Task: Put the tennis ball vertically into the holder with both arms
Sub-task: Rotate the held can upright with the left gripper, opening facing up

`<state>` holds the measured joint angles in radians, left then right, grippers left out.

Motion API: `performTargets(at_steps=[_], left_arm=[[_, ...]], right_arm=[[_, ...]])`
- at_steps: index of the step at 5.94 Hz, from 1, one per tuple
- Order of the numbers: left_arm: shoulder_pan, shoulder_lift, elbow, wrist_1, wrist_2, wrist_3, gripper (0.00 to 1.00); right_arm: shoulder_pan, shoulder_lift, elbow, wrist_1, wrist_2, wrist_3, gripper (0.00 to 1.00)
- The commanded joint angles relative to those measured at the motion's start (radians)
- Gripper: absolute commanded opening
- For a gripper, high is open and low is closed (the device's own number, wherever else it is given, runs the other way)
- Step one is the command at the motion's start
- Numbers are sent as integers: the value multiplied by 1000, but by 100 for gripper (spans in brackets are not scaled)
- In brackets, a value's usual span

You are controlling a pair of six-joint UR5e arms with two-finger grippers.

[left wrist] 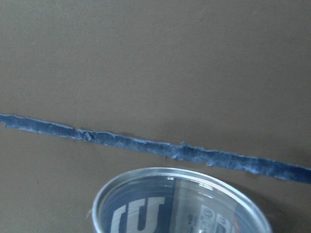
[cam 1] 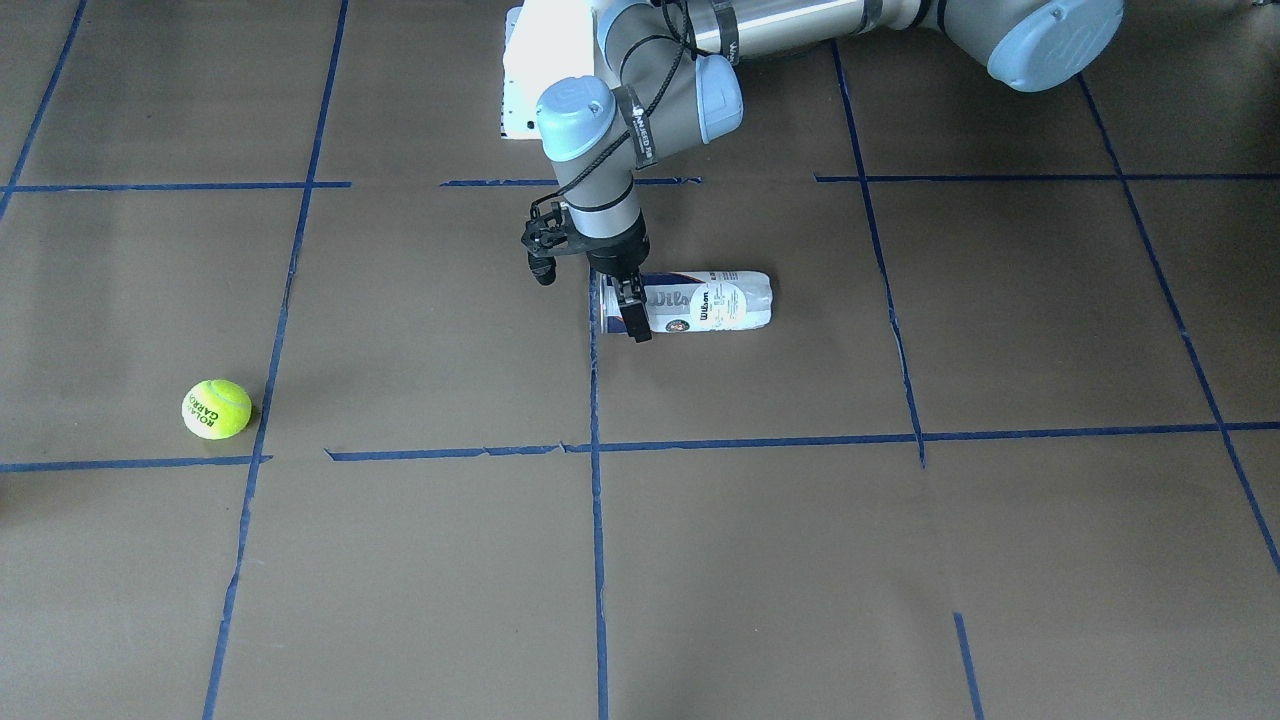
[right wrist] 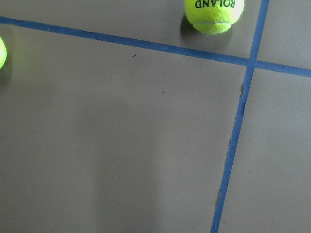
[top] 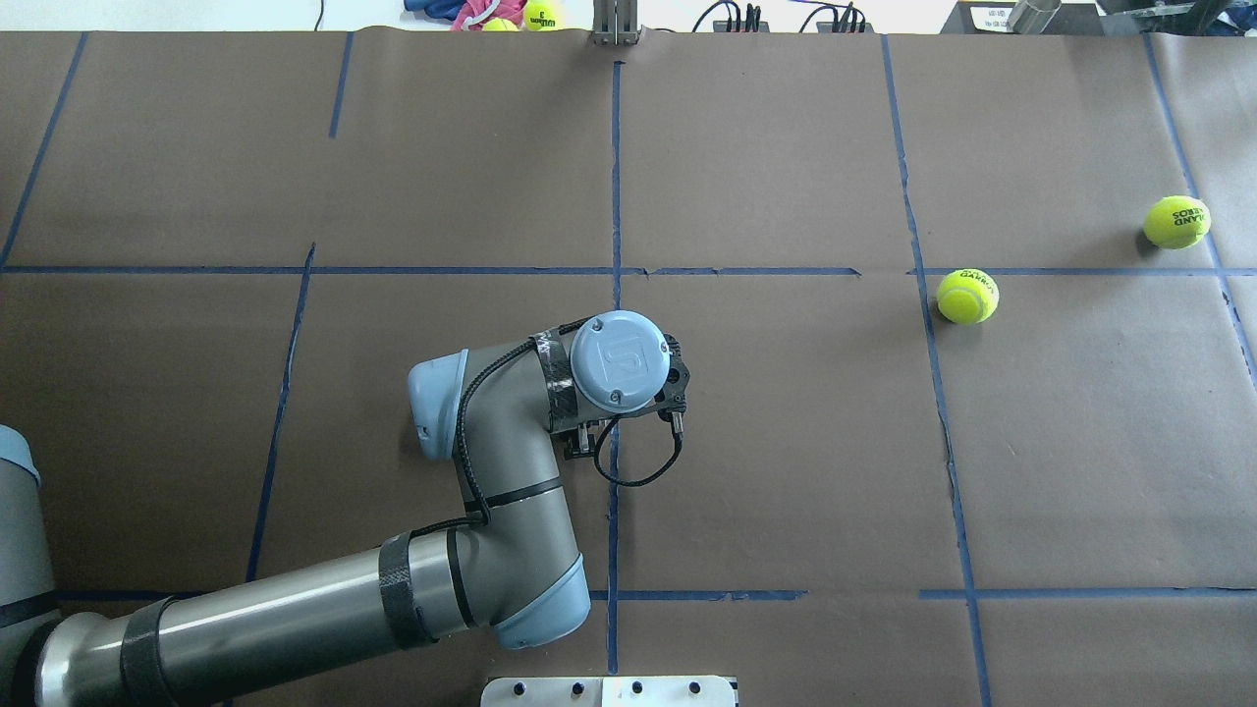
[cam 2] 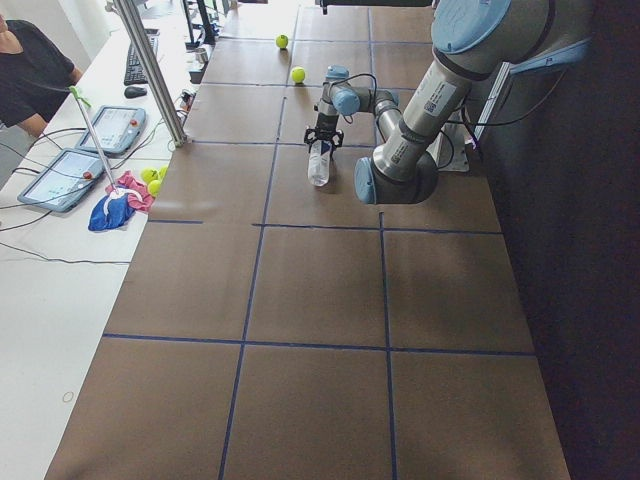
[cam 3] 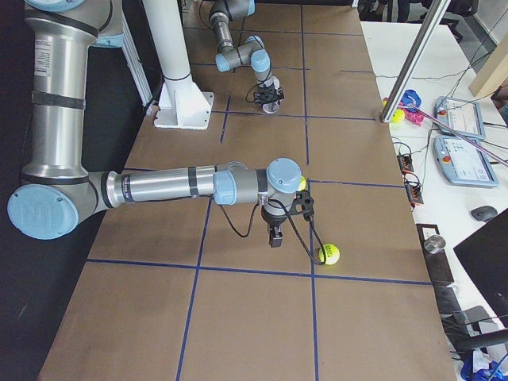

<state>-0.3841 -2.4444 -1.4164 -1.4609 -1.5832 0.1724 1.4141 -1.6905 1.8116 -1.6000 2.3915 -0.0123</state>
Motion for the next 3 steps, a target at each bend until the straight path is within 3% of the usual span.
performTargets(at_steps=[1,3], left_arm=[[-1,-1,-1,-54,0,-5,84],[-18,2,-98,-104,11,-16,80]], right_arm=[[-1,0,0,0,0,2,100],[-3,0,-1,0,0,0,100]])
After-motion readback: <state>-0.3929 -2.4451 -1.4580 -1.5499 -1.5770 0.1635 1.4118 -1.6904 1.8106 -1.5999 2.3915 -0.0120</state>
